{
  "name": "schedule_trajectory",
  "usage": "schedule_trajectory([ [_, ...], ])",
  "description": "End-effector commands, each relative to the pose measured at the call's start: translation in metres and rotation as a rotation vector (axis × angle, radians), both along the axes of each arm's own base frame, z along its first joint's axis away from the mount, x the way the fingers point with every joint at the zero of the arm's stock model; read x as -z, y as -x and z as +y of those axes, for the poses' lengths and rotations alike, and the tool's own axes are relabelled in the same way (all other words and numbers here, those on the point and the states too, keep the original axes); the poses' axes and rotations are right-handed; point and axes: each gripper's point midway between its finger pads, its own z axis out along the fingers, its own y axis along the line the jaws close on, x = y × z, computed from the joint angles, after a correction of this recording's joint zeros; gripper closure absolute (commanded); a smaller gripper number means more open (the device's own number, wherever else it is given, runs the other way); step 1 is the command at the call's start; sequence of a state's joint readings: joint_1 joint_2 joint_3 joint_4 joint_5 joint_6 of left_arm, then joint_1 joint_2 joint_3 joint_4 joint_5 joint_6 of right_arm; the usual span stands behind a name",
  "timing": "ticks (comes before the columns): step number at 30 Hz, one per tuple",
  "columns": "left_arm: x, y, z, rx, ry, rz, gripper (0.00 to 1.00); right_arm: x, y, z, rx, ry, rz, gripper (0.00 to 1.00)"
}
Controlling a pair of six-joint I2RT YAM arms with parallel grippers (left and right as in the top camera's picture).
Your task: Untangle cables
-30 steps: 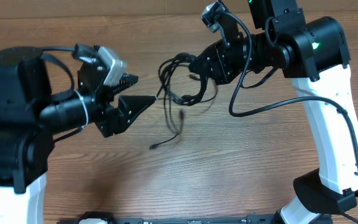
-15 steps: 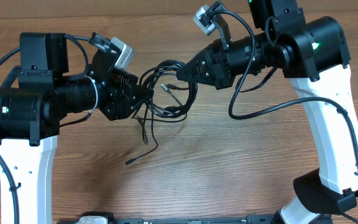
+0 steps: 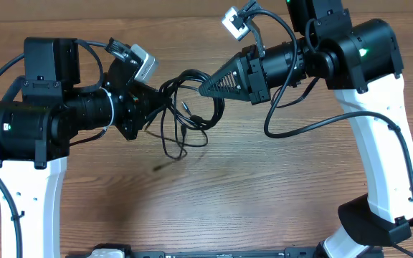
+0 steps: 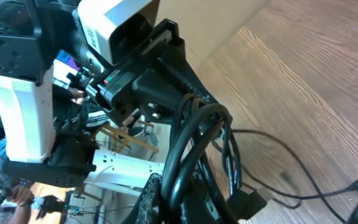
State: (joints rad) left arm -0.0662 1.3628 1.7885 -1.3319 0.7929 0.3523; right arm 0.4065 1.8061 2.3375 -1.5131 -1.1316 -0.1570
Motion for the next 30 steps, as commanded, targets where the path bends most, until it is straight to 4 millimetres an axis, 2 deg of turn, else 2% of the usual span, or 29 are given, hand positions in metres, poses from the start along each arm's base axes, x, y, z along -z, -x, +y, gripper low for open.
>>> schedule_trajectory([
  [1, -0.004, -0.002, 0.002, 0.004, -0.025, -0.042, 0.95, -0.019, 0.014, 0.0, -0.055, -0.077, 0.008, 0.96],
  [2, -0.004, -0.002, 0.002, 0.005, -0.025, -0.043, 0.96, -0.019, 0.014, 0.0, -0.054, -0.075, 0.007, 0.95],
  [3, -0.004, -0.002, 0.002, 0.005, -0.025, -0.043, 0.96, -0.018, 0.013, -0.001, -0.05, -0.072, 0.005, 0.78],
  [5, -0.004, -0.002, 0.002, 0.004, -0.025, -0.043, 0.95, -0.012, 0.008, -0.001, -0.021, -0.036, -0.011, 0.0],
  [11, -0.004, -0.002, 0.002, 0.005, -0.024, -0.043, 0.96, 0.032, -0.032, -0.02, 0.198, 0.238, -0.104, 0.0],
  [18, -0.012, 0.007, -0.006, 0.074, 0.016, -0.077, 0.96, 0.041, -0.046, -0.029, 0.266, 0.314, -0.149, 0.01],
  [21, -0.018, 0.017, -0.009, 0.133, 0.018, -0.126, 0.96, 0.046, -0.054, -0.035, 0.305, 0.359, -0.169, 0.14],
  [23, -0.02, 0.022, -0.01, 0.146, 0.015, -0.145, 0.96, 0.047, -0.055, -0.036, 0.309, 0.364, -0.171, 0.33],
  [25, -0.021, 0.023, -0.009, 0.142, 0.01, -0.153, 0.96, 0.046, -0.055, -0.035, 0.309, 0.362, -0.174, 0.46],
  [26, -0.021, 0.024, -0.008, 0.139, 0.006, -0.155, 0.96, 0.046, -0.055, -0.035, 0.31, 0.361, -0.176, 0.47],
  [28, -0.019, 0.023, -0.006, 0.128, -0.008, -0.153, 0.96, 0.045, -0.055, -0.035, 0.314, 0.356, -0.167, 0.36],
  [30, -0.016, 0.022, -0.004, 0.118, -0.023, -0.141, 0.96, 0.044, -0.056, -0.034, 0.321, 0.351, -0.158, 0.34],
])
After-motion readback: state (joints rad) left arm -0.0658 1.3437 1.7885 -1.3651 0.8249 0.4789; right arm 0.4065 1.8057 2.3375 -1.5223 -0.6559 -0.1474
